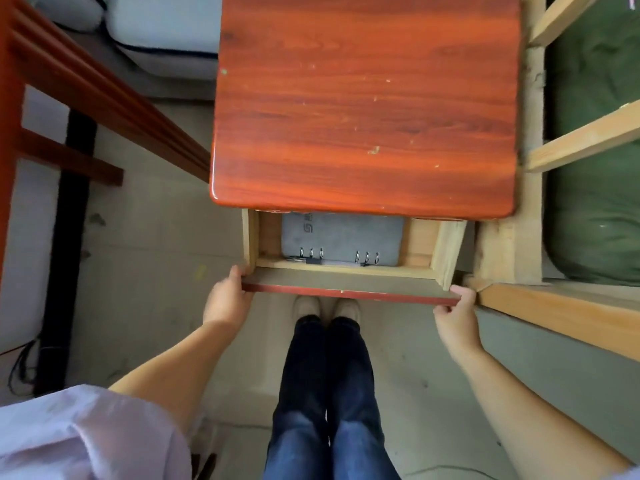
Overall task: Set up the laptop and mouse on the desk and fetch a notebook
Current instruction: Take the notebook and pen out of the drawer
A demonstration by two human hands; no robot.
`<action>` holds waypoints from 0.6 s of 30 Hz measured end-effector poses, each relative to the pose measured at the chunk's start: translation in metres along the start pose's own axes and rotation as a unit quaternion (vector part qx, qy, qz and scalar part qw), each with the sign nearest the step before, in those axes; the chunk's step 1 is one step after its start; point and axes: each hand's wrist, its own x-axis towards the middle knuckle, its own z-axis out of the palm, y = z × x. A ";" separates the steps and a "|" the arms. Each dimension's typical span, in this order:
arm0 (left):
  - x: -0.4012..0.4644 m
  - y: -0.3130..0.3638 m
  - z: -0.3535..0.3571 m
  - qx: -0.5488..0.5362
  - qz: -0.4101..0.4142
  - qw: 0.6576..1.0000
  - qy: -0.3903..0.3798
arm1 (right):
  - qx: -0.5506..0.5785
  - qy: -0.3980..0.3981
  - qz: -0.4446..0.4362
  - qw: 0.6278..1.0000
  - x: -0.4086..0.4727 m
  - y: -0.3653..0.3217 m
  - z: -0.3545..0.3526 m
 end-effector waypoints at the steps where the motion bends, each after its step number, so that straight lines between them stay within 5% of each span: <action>1: 0.002 -0.002 0.006 0.002 -0.007 1.000 -0.007 | -0.001 -0.006 0.008 1.000 0.003 0.003 0.004; 8: 0.014 0.000 0.030 -0.062 -0.037 0.997 -0.028 | -0.019 -0.041 0.022 0.999 0.016 0.005 0.010; 12: -0.006 0.024 0.028 0.034 -0.061 0.997 0.020 | -0.036 -0.039 0.038 0.998 -0.006 -0.022 0.010; 15: -0.035 0.049 0.022 0.068 0.089 0.989 0.096 | -0.096 0.032 -0.063 0.993 -0.036 -0.047 0.020; 18: -0.034 0.067 0.022 0.036 0.252 0.966 0.047 | -0.171 -0.004 -0.233 0.957 -0.053 -0.073 0.040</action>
